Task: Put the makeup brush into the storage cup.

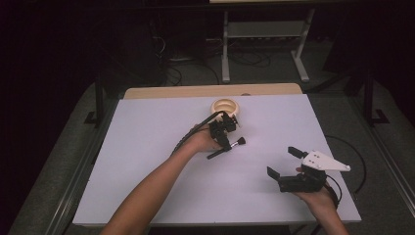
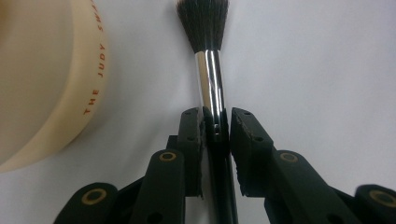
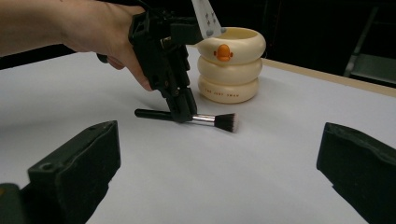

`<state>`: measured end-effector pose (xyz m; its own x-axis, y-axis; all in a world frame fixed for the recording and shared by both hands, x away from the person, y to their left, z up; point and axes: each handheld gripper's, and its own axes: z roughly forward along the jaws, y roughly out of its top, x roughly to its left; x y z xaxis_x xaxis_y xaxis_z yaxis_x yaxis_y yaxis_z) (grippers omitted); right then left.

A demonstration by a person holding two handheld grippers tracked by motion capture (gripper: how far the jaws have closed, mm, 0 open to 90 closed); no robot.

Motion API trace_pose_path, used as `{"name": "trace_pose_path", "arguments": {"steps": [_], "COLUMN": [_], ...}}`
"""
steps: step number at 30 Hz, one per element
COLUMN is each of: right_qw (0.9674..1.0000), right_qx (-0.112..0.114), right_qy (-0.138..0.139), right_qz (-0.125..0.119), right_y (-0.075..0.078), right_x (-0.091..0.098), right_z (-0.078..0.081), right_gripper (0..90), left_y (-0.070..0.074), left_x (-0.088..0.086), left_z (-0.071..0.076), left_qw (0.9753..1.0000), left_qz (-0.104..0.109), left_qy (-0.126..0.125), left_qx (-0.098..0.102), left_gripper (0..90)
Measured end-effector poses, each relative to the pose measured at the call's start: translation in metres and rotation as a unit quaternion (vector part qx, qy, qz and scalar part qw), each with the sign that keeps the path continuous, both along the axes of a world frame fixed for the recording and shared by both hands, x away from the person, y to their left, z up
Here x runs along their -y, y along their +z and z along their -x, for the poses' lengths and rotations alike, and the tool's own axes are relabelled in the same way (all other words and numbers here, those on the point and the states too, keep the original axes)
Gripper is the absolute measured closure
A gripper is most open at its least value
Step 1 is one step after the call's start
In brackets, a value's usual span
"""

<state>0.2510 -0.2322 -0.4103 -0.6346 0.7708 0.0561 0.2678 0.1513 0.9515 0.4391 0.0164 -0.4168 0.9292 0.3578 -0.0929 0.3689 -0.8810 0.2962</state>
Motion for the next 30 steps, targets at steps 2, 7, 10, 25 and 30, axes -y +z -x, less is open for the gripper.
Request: {"name": "trace_pose_path", "arguments": {"steps": [2, 7, 10, 25, 30], "right_qw": [1.0000, 1.0000, 1.0000, 1.0000, 1.0000], "right_qx": [0.000, 0.000, 0.000, 0.000, 0.000], "right_qy": [0.000, 0.000, 0.000, 0.000, -0.001], "right_qz": [0.000, 0.000, -0.001, -0.003, -0.003], "right_y": [0.0000, -0.0001, 0.0002, 0.0003, 0.0002], "right_x": [0.0000, 0.0001, 0.0002, 0.0001, 0.0004], "right_z": [0.0000, 0.0000, 0.0002, 0.0003, 0.0003], "right_gripper": [0.0, 0.0, 0.0, 0.0, 0.0], "left_y": [-0.0004, -0.0002, -0.0002, 0.0000, 0.0002], "left_x": [0.0003, 0.0003, 0.0002, 0.0022, 0.0027], "left_z": [-0.0001, -0.0007, -0.0013, -0.0013, -0.0016], "left_qw": [1.0000, 1.0000, 1.0000, 0.9999, 0.9999], "left_qz": [-0.002, -0.004, -0.007, -0.015, -0.017], "left_qy": [-0.001, -0.002, -0.001, 0.004, 0.004], "left_qx": [0.000, -0.001, -0.001, 0.000, -0.001], "left_gripper": [74.3, 75.2, 75.6, 78.2, 78.5]}}
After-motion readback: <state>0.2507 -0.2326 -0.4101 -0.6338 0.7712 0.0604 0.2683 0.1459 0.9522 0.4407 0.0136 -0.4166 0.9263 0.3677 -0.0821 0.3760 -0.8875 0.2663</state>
